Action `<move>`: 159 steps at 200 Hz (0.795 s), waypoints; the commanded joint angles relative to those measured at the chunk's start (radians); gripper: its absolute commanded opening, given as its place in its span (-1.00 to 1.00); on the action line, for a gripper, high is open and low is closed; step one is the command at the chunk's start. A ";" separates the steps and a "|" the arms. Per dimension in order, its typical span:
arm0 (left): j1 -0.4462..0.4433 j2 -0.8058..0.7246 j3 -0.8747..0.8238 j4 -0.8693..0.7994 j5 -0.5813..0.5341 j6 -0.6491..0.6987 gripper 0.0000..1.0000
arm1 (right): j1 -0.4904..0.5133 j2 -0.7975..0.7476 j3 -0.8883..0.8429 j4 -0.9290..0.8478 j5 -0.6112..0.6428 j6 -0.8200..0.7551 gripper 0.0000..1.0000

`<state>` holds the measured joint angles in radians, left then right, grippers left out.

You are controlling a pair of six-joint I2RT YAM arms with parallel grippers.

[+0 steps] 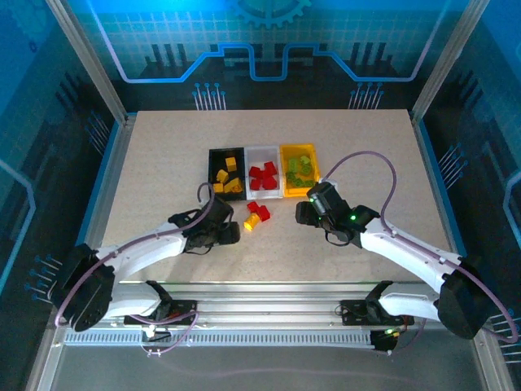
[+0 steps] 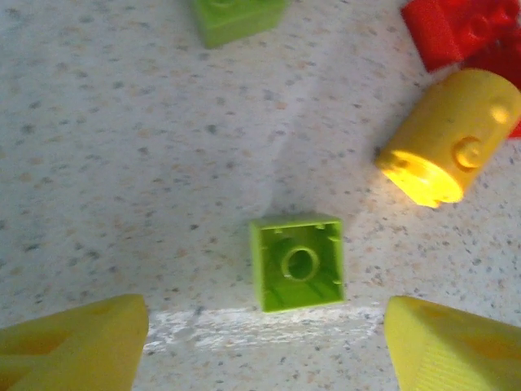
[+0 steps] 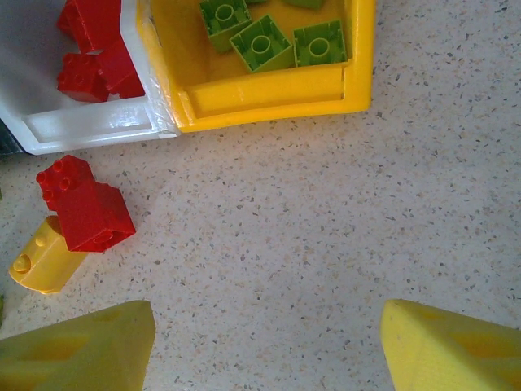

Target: Sort the legos into containers by color

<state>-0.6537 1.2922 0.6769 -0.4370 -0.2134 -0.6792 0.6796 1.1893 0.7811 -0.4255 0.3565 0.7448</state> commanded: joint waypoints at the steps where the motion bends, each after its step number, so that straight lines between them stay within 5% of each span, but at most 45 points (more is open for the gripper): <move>1: -0.012 0.110 0.055 0.016 -0.024 0.041 0.70 | 0.006 -0.008 0.027 0.004 0.016 0.013 0.49; 27: -0.012 0.229 0.088 0.042 -0.075 0.057 0.65 | 0.005 -0.018 0.024 -0.005 0.021 0.011 0.49; 113: -0.014 0.256 0.083 0.053 -0.092 0.054 -0.33 | 0.001 -0.040 0.019 -0.007 0.030 0.008 0.49; 159: -0.035 0.171 0.199 0.012 -0.044 0.048 -0.47 | -0.004 -0.074 -0.007 -0.014 0.054 0.017 0.49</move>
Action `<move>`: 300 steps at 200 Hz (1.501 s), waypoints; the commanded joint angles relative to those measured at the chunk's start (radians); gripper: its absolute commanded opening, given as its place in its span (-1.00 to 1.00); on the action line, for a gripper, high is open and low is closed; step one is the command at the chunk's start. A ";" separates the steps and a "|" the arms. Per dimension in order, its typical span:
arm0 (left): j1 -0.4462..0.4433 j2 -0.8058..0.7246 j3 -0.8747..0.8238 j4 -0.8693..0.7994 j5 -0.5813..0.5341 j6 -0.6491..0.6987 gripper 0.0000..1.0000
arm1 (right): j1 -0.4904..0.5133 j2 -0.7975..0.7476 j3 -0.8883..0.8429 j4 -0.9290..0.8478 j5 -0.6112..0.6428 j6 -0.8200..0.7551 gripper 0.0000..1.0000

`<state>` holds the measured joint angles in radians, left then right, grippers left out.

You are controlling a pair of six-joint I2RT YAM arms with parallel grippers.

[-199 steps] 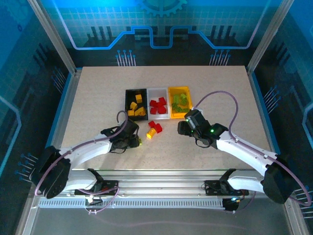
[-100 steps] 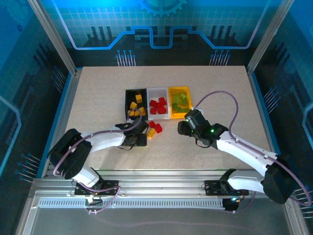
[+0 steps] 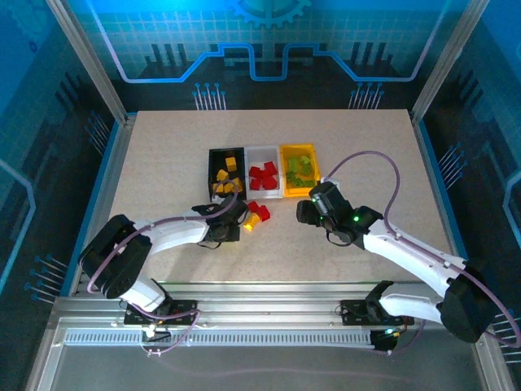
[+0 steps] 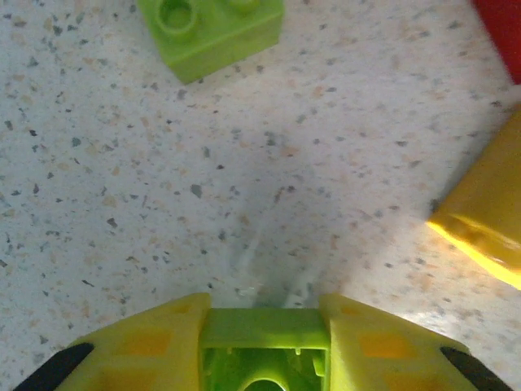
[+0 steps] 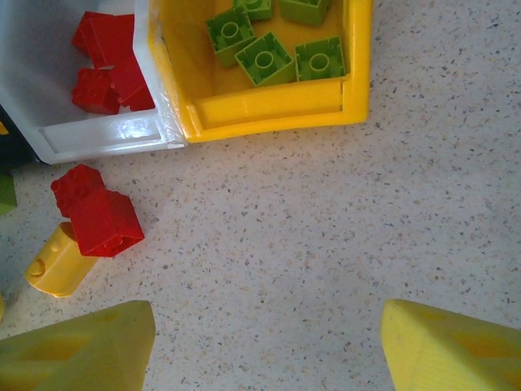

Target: Sort the legos into containers by color

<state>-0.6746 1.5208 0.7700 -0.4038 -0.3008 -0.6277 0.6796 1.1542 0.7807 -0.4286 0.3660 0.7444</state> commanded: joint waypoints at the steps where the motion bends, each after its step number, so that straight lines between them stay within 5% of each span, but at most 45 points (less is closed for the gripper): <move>1: -0.013 -0.057 0.111 -0.021 0.045 -0.003 -0.47 | -0.004 -0.040 -0.008 -0.010 0.045 0.018 0.49; 30: -0.014 0.033 0.348 -0.026 0.072 0.026 -0.48 | -0.015 -0.066 -0.036 -0.016 0.048 0.023 0.49; 75: -0.015 0.370 0.804 -0.080 0.101 0.083 -0.47 | -0.029 -0.098 -0.058 -0.046 0.039 0.029 0.49; 120: -0.016 0.585 1.062 -0.086 0.114 0.101 -0.44 | -0.038 -0.107 -0.084 -0.037 0.019 0.040 0.49; 140: -0.015 0.633 1.119 -0.079 0.130 0.093 -0.32 | -0.038 -0.099 -0.084 -0.033 0.013 0.040 0.49; 166: -0.013 0.656 1.158 -0.067 0.147 0.075 0.10 | -0.040 -0.092 -0.083 -0.024 0.004 0.038 0.50; 219: -0.013 0.486 1.040 0.019 0.173 0.039 0.97 | -0.034 -0.064 -0.068 -0.001 -0.035 0.026 0.53; 300: -0.004 -0.182 0.268 0.140 0.058 -0.057 0.98 | 0.186 0.231 0.068 0.112 -0.027 0.057 0.57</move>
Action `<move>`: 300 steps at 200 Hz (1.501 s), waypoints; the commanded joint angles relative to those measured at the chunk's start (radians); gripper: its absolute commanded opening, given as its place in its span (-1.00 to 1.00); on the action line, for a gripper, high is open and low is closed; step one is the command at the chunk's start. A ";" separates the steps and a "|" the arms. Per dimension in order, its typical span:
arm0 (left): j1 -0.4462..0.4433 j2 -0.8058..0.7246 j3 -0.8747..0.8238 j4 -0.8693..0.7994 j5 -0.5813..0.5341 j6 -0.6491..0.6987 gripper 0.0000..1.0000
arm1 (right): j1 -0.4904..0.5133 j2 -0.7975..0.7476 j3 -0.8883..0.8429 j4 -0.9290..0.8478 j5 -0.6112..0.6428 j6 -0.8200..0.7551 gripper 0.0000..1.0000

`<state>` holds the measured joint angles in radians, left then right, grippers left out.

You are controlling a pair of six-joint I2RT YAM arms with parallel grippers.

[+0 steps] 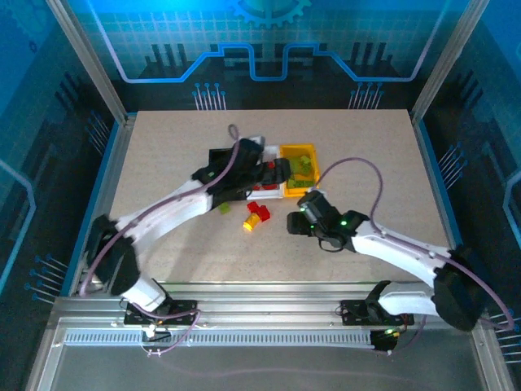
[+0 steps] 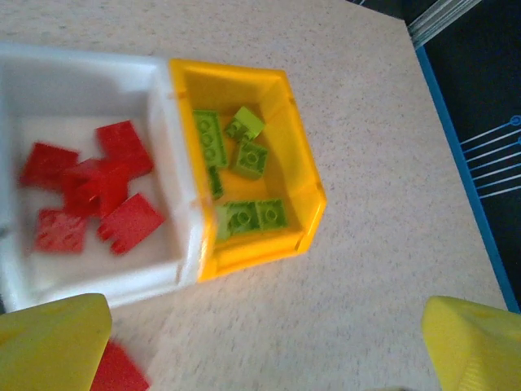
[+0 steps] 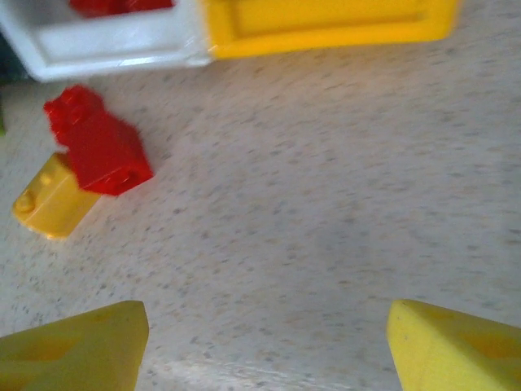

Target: Sort the legos into containers by color

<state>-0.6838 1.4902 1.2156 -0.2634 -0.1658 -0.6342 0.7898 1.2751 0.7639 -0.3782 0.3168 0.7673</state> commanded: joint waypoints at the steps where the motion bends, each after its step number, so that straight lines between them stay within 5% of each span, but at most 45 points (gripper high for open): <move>1: 0.005 -0.161 -0.186 -0.003 -0.078 -0.052 0.98 | 0.080 0.117 0.088 0.061 0.024 0.035 0.57; 35: 0.042 -0.408 -0.432 -0.080 -0.098 -0.094 0.98 | 0.141 0.311 0.238 0.054 0.079 0.037 0.56; 97: 0.073 -0.633 -0.592 -0.199 -0.104 -0.128 0.98 | 0.075 0.543 0.453 -0.006 0.053 -0.029 0.42; 209: 0.093 -0.676 -0.642 -0.231 -0.101 -0.146 0.98 | 0.036 0.666 0.526 -0.134 0.106 0.033 0.00; 252: 0.093 -0.678 -0.655 -0.219 -0.085 -0.150 0.98 | 0.026 0.672 0.516 -0.072 0.076 -0.002 0.16; 300: 0.095 -0.677 -0.657 -0.231 -0.083 -0.146 0.98 | 0.021 0.660 0.496 -0.069 0.068 0.007 -0.08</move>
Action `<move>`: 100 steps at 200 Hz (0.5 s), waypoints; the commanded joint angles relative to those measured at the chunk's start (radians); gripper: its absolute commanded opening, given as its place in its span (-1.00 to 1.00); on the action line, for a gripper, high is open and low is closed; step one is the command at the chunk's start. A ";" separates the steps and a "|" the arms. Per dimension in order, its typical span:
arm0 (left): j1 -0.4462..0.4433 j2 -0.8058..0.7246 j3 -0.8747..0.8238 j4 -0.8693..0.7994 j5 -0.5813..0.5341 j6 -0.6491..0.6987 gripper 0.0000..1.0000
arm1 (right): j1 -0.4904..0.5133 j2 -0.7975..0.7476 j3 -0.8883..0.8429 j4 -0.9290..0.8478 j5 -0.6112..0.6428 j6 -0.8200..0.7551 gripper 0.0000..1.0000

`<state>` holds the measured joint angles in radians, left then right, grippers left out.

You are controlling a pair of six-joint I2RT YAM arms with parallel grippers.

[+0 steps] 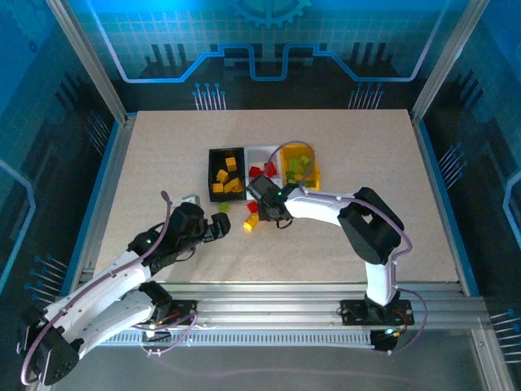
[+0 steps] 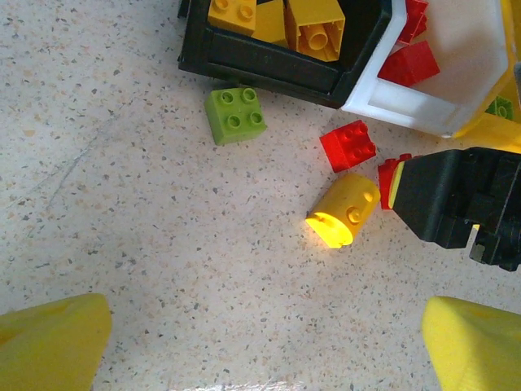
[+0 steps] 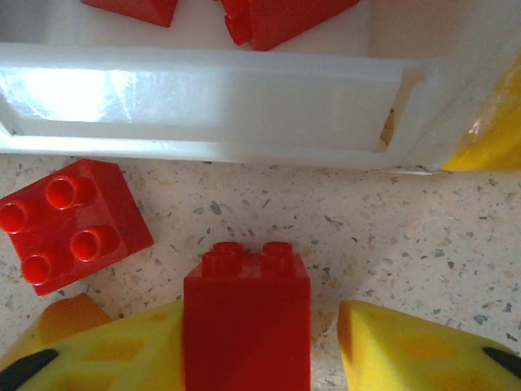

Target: Sort the legos into containers by color

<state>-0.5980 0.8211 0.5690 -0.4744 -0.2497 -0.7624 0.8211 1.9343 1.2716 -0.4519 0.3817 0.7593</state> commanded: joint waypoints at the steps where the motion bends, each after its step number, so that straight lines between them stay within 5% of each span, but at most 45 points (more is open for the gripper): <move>1: 0.009 -0.008 -0.011 -0.020 0.001 -0.019 0.98 | -0.010 -0.001 -0.012 0.004 0.003 0.014 -0.09; 43: 0.008 -0.005 -0.023 -0.002 0.005 -0.022 0.98 | -0.001 -0.124 -0.084 0.010 0.029 -0.005 -0.36; 100: 0.011 -0.004 -0.045 0.004 0.003 -0.034 0.98 | 0.002 -0.281 -0.005 -0.022 0.041 -0.113 -0.40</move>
<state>-0.5972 0.8215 0.5503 -0.4740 -0.2493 -0.7681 0.8242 1.6707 1.1793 -0.4568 0.3897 0.7036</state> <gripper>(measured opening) 0.989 0.325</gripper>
